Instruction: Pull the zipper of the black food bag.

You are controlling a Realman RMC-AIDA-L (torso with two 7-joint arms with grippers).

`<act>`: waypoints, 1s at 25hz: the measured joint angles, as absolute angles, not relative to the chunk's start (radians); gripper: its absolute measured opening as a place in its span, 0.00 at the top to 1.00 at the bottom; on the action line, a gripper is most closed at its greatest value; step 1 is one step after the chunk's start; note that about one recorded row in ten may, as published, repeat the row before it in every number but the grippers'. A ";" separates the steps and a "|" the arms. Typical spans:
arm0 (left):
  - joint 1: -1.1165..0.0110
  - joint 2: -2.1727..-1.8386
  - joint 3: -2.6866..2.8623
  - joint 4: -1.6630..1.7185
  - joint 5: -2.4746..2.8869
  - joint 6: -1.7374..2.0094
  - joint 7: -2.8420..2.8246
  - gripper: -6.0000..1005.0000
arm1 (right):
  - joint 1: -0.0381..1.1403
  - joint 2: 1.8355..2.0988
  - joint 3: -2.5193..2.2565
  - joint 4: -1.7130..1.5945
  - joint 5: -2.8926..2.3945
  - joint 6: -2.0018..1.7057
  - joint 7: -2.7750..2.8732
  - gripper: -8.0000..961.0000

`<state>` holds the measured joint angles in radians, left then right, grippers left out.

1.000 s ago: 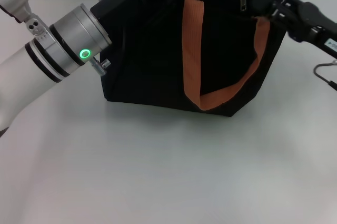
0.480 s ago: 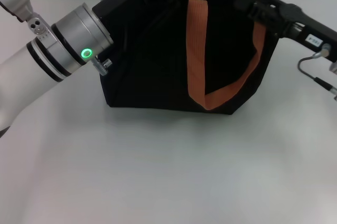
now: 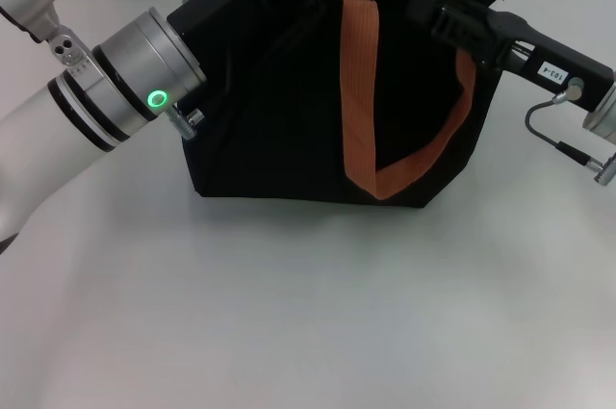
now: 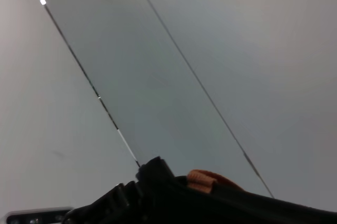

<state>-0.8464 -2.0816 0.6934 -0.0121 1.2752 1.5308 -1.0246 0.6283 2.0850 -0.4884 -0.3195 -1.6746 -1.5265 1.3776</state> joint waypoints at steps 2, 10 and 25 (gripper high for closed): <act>-0.846 -2.082 0.693 -0.012 1.275 1.531 -1.025 0.94 | 0.629 2.084 -0.493 -0.319 -1.673 -1.515 1.390 0.45; -0.843 -2.082 0.693 -0.012 1.275 1.533 -1.025 0.94 | 0.636 2.085 -0.488 -0.313 -1.672 -1.559 1.449 0.45; -0.840 -2.082 0.693 -0.015 1.277 1.540 -1.025 0.94 | 0.642 2.086 -0.497 -0.305 -1.672 -1.520 1.463 0.45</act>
